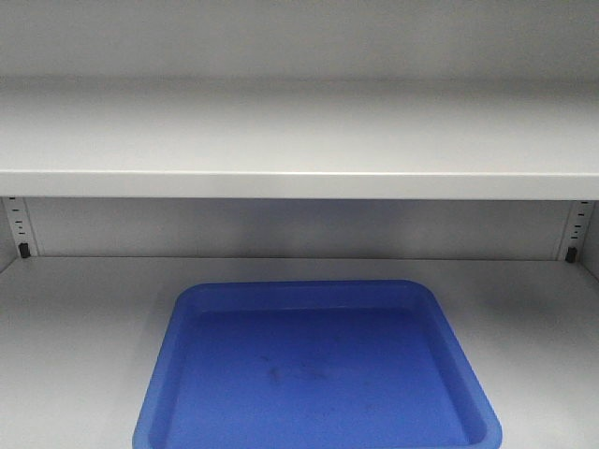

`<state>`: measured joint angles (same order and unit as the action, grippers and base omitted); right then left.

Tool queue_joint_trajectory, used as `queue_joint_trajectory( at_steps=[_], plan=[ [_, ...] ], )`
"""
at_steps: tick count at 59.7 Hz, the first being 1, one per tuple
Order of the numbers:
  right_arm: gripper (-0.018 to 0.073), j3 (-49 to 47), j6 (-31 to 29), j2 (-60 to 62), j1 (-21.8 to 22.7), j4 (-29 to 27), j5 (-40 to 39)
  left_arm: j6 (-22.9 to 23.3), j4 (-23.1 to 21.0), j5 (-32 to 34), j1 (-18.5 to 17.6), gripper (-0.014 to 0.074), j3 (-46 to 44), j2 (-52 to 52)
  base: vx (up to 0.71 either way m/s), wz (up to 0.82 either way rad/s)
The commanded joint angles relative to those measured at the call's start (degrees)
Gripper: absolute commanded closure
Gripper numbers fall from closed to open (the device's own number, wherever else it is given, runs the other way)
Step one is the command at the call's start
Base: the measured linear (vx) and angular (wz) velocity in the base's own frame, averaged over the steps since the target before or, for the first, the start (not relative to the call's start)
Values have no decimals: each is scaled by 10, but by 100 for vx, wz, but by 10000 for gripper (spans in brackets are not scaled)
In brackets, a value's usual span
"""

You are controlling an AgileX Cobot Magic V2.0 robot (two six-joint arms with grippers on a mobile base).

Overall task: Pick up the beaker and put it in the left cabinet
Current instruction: 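Position the base in front of the shelf with the blue tray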

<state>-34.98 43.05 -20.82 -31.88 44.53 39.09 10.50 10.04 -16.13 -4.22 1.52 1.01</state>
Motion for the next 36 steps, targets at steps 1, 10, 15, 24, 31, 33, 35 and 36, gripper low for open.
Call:
queue_joint_trajectory(
  at_steps=[1, 10, 15, 24, 31, 33, 35, 36],
  plan=[
    [560, -17, -6, -8, 0, 27, -35, 2, -1, 47, 0, 593, -7, 6, 0, 0],
    [560, -17, -6, -8, 0, 27, -35, 2, -1, 47, 0, 593, -7, 6, 0, 1],
    [560, -17, -6, -8, 0, 27, -35, 2, -1, 47, 0, 593, -7, 6, 0, 0],
    [560, -17, -6, -8, 0, 27, -35, 2, -1, 47, 0, 593, -7, 6, 0, 0],
    [560, -17, -5, -8, 0, 27, -36, 2, -1, 47, 0, 593, -7, 6, 0, 0],
    [560, -17, -5, -8, 0, 25, -38, 2, -1, 47, 0, 593, -7, 6, 0, 0],
    [560, -17, -5, -8, 0, 23, -38, 2, -1, 47, 0, 593, -7, 6, 0, 0],
    [560, -17, -4, -8, 0, 20, -39, 2, -1, 47, 0, 593, -7, 6, 0, 0]
  ],
)
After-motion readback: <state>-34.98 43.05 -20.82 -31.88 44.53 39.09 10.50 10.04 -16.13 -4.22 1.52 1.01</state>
